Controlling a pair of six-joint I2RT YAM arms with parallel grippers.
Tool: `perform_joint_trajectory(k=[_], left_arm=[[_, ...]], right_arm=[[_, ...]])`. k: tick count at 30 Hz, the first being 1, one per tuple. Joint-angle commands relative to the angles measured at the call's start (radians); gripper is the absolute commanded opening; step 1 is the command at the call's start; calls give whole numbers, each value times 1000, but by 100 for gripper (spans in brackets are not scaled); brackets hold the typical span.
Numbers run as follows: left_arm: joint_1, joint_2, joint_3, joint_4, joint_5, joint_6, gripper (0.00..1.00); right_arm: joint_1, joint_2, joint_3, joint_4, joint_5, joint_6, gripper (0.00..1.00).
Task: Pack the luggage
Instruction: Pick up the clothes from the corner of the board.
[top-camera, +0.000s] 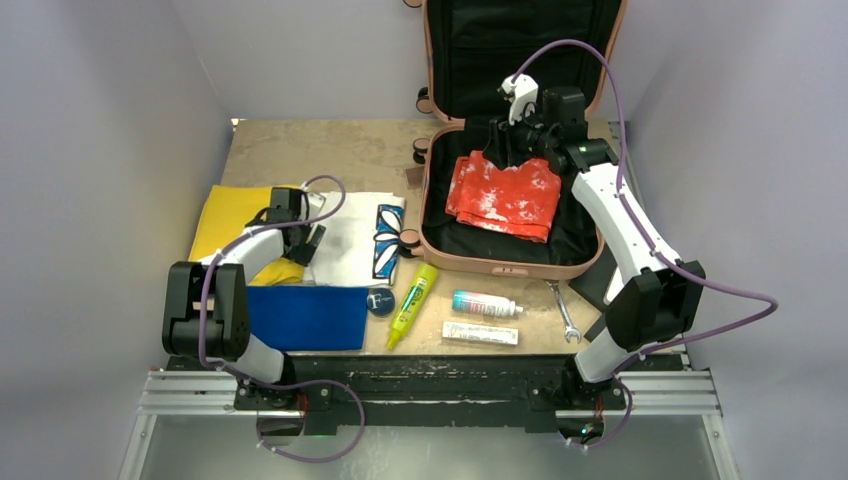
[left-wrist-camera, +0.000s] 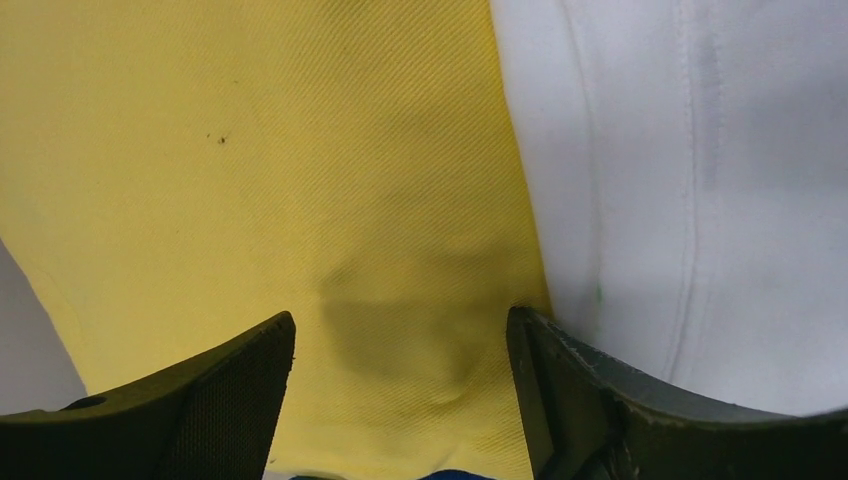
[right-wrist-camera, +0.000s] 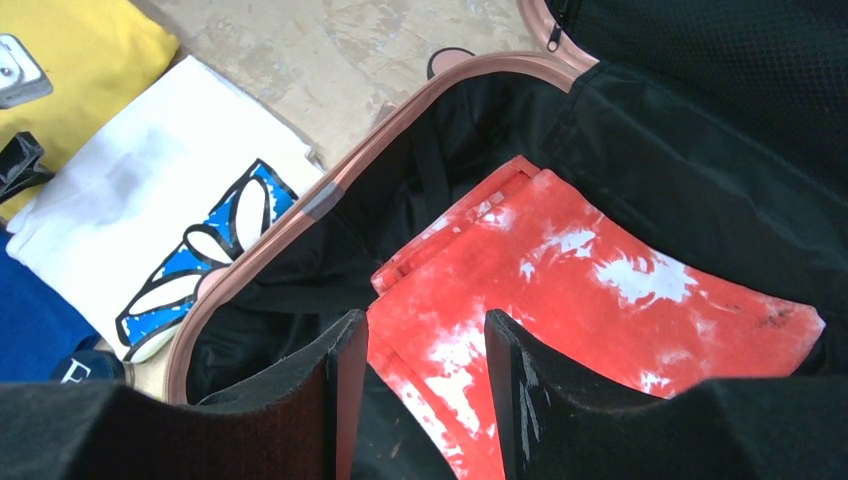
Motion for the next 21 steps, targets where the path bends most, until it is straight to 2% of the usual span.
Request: perform_joint_trajectory(k=[1, 11, 17, 21], left_arm=[[40, 53, 4, 63, -33, -9, 76], [116, 174, 120, 106, -12, -17, 74], [116, 84, 154, 27, 110, -71, 86], [107, 12, 133, 11, 128, -91, 88]], right_arm=[[7, -21, 49, 12, -4, 11, 50], [13, -15, 48, 23, 2, 20, 51], [16, -18, 48, 23, 6, 22, 51], [18, -10, 60, 27, 1, 24, 51]])
